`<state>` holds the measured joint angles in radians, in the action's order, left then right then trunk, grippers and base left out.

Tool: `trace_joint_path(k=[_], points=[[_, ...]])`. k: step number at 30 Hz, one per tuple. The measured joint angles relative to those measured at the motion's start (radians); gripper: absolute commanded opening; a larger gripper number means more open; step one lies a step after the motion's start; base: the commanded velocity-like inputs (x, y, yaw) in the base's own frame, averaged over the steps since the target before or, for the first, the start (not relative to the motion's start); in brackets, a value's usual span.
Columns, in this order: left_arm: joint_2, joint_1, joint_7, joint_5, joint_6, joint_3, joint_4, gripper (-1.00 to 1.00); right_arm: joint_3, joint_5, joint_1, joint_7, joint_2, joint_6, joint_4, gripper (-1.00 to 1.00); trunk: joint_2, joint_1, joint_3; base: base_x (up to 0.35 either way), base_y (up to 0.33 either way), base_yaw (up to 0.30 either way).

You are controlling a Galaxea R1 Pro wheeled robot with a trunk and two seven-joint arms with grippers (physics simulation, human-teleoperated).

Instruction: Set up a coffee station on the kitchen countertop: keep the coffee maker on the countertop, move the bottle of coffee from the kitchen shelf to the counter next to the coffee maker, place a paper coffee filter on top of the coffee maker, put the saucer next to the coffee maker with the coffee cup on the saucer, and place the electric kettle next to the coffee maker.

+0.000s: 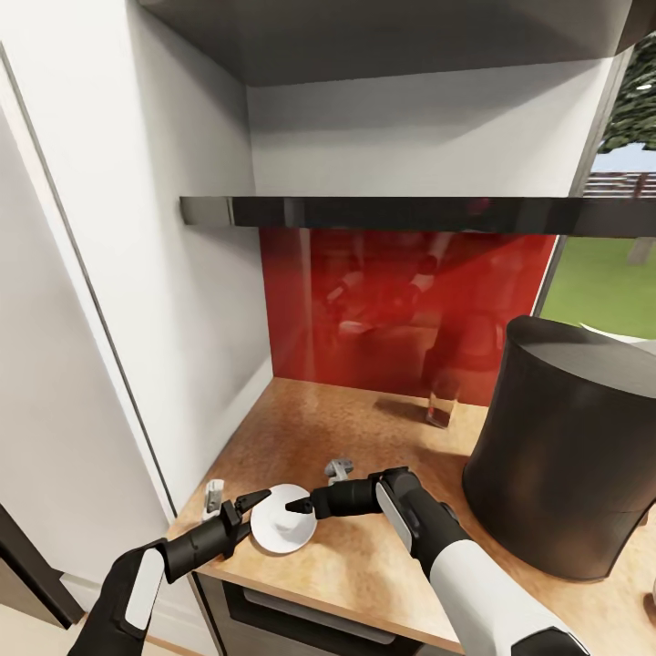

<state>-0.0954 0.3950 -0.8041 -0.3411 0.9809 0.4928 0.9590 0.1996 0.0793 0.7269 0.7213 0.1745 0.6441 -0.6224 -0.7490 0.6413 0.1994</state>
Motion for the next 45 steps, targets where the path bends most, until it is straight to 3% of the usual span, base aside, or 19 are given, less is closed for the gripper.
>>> trace_joint_path(k=[11,12,45], points=[[0.001,0.000,0.001,-0.001,0.005,-0.001,0.001,1.00,0.000,-0.001,0.000,0.001,0.000,0.000,0.000,1.00,0.000,0.000,0.000,0.000,0.000,0.000],[0.001,0.000,0.001,-0.001,0.005,-0.001,0.001,-1.00,0.000,-0.001,0.000,0.001,0.000,0.000,0.000,1.00,0.000,0.000,0.000,0.000,0.000,0.000],[0.001,0.001,0.002,0.005,0.006,-0.005,0.003,-1.00,0.000,-0.001,0.000,0.001,0.000,0.000,0.000,1.00,0.000,0.000,0.000,0.000,0.000,0.000]])
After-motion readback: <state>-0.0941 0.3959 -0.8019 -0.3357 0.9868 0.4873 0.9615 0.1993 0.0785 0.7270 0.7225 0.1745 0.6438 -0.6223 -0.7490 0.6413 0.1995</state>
